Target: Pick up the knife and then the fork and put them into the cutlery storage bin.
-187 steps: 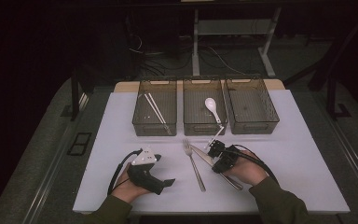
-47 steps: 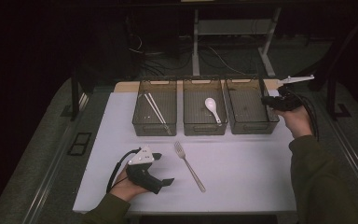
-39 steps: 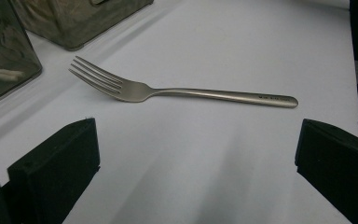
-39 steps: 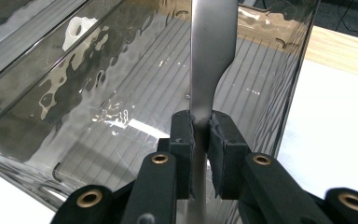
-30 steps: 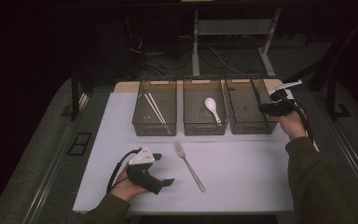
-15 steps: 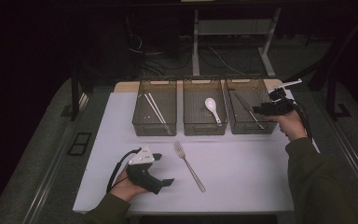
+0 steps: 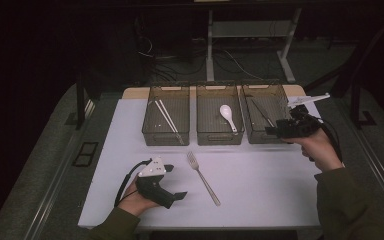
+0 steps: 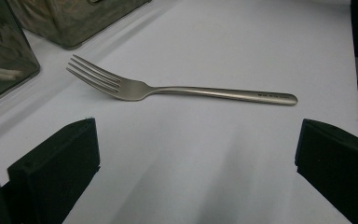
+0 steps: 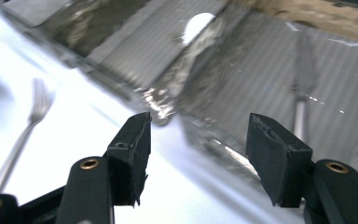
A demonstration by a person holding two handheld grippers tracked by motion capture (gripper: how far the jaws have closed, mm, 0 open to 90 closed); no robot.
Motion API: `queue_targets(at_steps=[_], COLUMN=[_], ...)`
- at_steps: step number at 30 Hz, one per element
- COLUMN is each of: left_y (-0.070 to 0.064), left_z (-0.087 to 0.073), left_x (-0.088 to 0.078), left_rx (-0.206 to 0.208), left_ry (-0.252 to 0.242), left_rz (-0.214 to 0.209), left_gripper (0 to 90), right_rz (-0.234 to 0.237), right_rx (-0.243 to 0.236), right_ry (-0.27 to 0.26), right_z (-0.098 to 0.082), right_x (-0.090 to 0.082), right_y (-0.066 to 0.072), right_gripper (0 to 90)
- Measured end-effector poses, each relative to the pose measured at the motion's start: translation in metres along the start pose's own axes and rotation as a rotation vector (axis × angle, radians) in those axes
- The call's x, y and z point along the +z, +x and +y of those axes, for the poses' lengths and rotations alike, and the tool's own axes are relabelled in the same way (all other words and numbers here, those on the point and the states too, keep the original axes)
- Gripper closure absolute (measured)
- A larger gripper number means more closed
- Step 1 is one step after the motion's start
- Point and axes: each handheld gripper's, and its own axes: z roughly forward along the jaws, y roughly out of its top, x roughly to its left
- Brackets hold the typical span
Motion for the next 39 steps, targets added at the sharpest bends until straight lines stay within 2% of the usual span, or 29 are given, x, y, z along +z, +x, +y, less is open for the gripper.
queue_targets(at_steps=[6,8,11,13,16,29,39], left_y=[0.000,0.000,0.000,0.000,0.000,-0.001,-0.001], left_z=[0.000,0.000,0.000,0.000,0.000,0.001,0.000], left_x=[0.000,0.000,-0.001,-0.001,-0.001,0.000,0.000], left_rx=[0.000,0.002,0.002,0.001,0.000,0.004,0.005], left_ry=[0.002,0.002,0.002,0.001,-0.001,-0.003,0.002], left_rz=[0.004,0.005,0.009,0.010,0.011,0.008,0.006], left_gripper=[0.0,0.0,0.0,0.0,0.0,0.0,0.0], right_rz=[0.052,0.065,0.074,0.096,0.102,0.164,0.162], right_rx=[-0.039,-0.041,-0.066,-0.067,-0.087,-0.169,-0.228], right_ry=[0.020,0.015,0.043,0.047,0.059,0.146,0.225], right_z=[-0.014,-0.021,-0.029,-0.032,-0.035,-0.028,-0.020], right_x=[0.000,0.001,0.005,0.005,0.007,0.032,0.059], right_y=[0.026,0.031,0.038,0.042,0.051,0.095,0.127], right_gripper=[40.3,42.1,43.1,44.3,44.7,47.7,51.7])
